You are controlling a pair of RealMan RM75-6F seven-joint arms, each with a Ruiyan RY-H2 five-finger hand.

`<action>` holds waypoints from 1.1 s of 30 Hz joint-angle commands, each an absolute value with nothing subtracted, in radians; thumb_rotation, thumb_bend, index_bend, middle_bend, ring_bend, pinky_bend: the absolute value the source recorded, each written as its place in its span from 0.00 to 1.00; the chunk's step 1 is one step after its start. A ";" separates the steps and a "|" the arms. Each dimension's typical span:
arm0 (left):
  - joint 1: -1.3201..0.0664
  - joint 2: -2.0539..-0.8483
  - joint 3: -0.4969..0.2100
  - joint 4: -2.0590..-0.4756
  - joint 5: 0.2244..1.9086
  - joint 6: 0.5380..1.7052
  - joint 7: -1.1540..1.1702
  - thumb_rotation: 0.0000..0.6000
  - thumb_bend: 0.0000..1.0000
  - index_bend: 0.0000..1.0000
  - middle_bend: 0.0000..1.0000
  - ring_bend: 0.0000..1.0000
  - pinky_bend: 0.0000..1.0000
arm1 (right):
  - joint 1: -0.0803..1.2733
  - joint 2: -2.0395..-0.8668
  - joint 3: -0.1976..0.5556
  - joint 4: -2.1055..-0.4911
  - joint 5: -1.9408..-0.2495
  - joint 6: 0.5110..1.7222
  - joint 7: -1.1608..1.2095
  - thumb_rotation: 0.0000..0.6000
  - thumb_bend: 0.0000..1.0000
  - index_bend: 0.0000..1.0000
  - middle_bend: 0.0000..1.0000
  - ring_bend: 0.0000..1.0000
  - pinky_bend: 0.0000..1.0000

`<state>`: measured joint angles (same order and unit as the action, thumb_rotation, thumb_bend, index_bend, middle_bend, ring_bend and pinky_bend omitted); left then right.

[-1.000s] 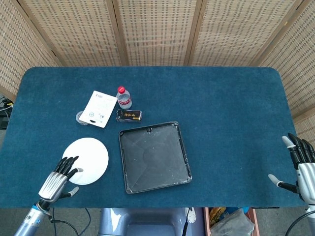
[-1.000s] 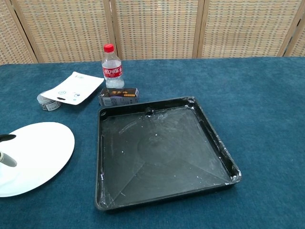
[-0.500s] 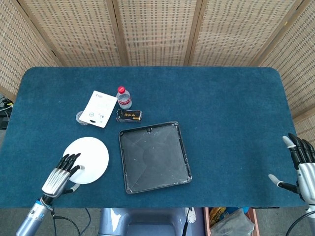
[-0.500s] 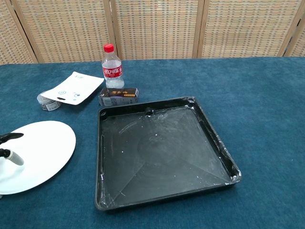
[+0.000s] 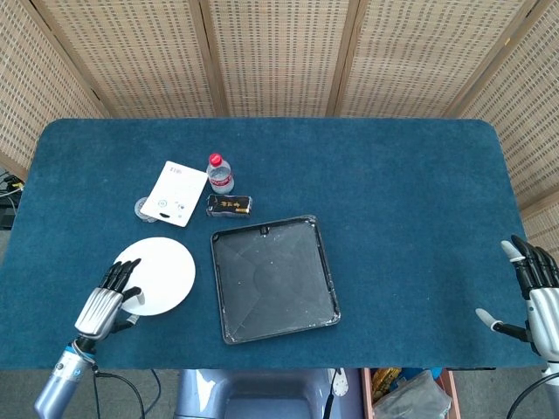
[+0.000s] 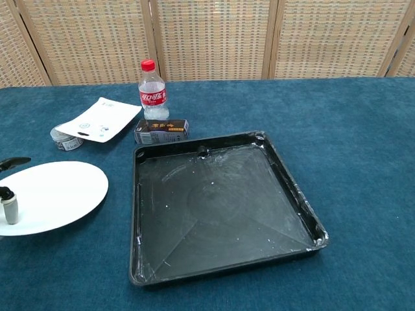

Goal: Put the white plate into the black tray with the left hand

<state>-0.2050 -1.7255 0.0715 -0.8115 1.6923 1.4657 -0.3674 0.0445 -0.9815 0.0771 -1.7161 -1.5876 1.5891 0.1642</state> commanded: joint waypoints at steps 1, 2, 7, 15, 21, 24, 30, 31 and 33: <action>-0.212 -1.714 0.044 -0.833 1.687 1.516 -0.410 1.00 0.45 0.70 0.00 0.00 0.00 | 0.045 -0.982 0.077 -1.716 -1.588 1.590 0.164 1.00 0.00 0.00 0.00 0.00 0.00; -0.214 -1.710 0.036 -0.840 1.685 1.530 -0.418 1.00 0.45 0.71 0.00 0.00 0.00 | 0.045 -0.982 0.078 -1.716 -1.588 1.590 0.164 1.00 0.00 0.00 0.00 0.00 0.00; -0.234 -1.661 -0.035 -0.929 1.670 1.621 -0.469 1.00 0.46 0.74 0.00 0.00 0.00 | 0.045 -0.984 0.077 -1.717 -1.592 1.591 0.163 1.00 0.00 0.00 0.00 0.00 0.00; -0.283 -1.519 -0.116 -1.194 1.677 1.681 -0.434 1.00 0.46 0.75 0.00 0.00 0.00 | 0.045 -0.986 0.075 -1.722 -1.596 1.592 0.153 1.00 0.00 0.00 0.00 0.00 0.00; -0.331 -1.476 -0.132 -1.336 1.723 1.669 -0.348 1.00 0.46 0.76 0.00 0.00 0.00 | 0.045 -0.987 0.075 -1.725 -1.595 1.592 0.144 1.00 0.00 0.00 0.00 0.00 0.00; -0.378 -1.490 -0.126 -1.382 1.762 1.619 -0.299 1.00 0.46 0.76 0.00 0.00 0.00 | 0.044 -0.989 0.076 -1.727 -1.592 1.593 0.137 1.00 0.00 0.00 0.00 0.00 0.00; -0.511 -1.608 -0.116 -1.364 1.804 1.453 -0.214 1.00 0.46 0.76 0.00 0.00 0.00 | 0.042 -0.992 0.077 -1.733 -1.594 1.598 0.124 1.00 0.00 0.00 0.00 0.00 0.00; -0.520 -1.620 -0.114 -1.357 1.805 1.440 -0.207 1.00 0.46 0.76 0.00 0.00 0.00 | 0.042 -0.992 0.078 -1.733 -1.592 1.598 0.124 1.00 0.00 0.00 0.00 0.00 0.00; -0.544 -1.654 -0.108 -1.334 1.806 1.405 -0.185 1.00 0.46 0.76 0.00 0.00 0.00 | 0.044 -0.992 0.080 -1.732 -1.585 1.594 0.126 1.00 0.00 0.00 0.00 0.00 0.00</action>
<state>-0.5155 -1.6223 -0.1147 -1.3543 1.7965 1.4371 -0.2111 0.0430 -0.9916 0.0791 -1.7325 -1.5870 1.5956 0.1251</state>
